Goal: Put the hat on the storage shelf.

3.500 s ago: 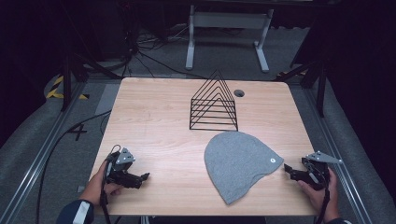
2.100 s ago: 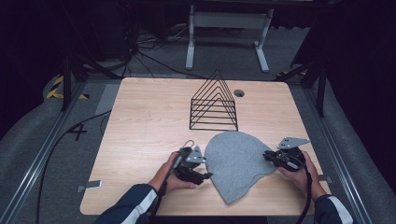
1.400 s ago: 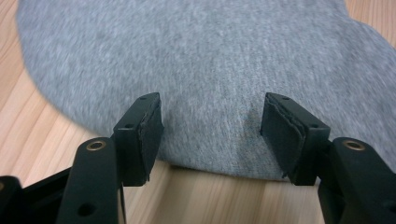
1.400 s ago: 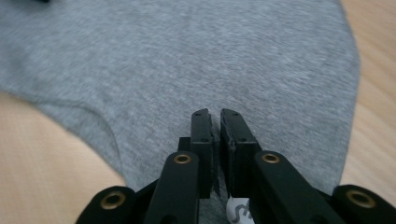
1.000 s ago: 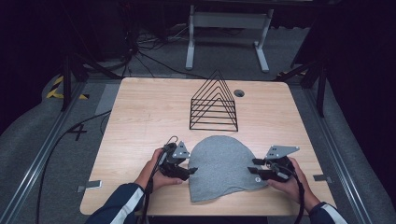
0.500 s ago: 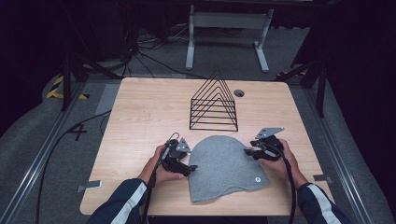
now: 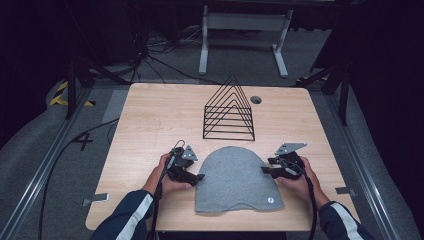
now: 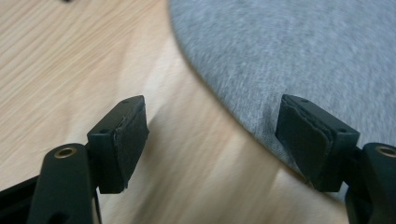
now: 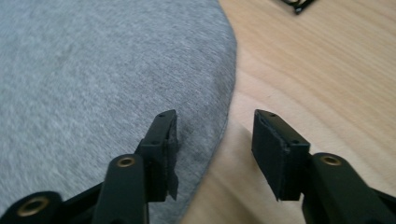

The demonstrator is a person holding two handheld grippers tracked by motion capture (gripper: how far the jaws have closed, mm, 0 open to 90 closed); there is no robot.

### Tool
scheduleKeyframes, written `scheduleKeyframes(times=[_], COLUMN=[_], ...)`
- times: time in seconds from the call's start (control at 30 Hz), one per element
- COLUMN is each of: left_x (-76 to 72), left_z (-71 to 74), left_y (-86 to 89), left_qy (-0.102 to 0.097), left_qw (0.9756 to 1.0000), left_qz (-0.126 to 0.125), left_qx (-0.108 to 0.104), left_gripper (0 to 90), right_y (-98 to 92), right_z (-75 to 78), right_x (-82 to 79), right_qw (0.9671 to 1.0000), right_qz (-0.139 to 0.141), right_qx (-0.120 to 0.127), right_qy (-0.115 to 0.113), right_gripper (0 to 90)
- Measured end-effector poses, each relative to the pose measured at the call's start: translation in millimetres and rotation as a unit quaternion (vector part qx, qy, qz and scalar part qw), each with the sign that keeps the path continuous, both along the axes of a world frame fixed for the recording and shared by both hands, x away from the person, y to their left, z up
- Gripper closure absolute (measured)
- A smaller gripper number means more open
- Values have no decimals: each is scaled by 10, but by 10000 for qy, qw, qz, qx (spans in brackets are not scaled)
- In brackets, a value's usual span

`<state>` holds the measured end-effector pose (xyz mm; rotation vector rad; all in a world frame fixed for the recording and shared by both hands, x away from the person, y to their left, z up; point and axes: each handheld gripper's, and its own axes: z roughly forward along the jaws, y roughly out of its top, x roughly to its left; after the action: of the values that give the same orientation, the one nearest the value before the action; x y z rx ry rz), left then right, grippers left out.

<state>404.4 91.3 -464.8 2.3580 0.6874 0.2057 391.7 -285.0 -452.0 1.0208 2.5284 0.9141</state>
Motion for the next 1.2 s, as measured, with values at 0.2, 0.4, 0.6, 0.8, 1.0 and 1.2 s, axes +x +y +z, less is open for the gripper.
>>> scheduleKeyframes(times=[0.2, 0.4, 0.6, 0.8, 1.0, 1.2], left_x=[97, 203, 164, 147, 105, 94], left_z=[58, 1, -5, 20, 35, 45], left_y=[-48, -166, -259, -293, -314, -326], left_qy=[88, 183, 34, 66, 46, 75], left_qw=[9998, 9997, 10000, 9999, 9999, 9998], left_qz=[-63, -93, -29, 11, 62, 76], left_qx=[-191, -148, 88, 159, 106, 153], left_gripper=[246, 195, 144, 208, 307, 319], right_y=[86, 271, 283, 356, 382, 450], right_z=[60, 16, -39, 5, 7, 3], right_x=[23, 88, 131, 108, 74, 48], right_qw=[9999, 10000, 9999, 9998, 9996, 9990], right_qz=[-21, 72, 134, 144, 174, 265], right_qx=[129, -56, -52, -113, -130, -286], right_qy=[-37, -5, -39, 86, 196, 212], right_gripper=[417, 335, 299, 449, 346, 281])
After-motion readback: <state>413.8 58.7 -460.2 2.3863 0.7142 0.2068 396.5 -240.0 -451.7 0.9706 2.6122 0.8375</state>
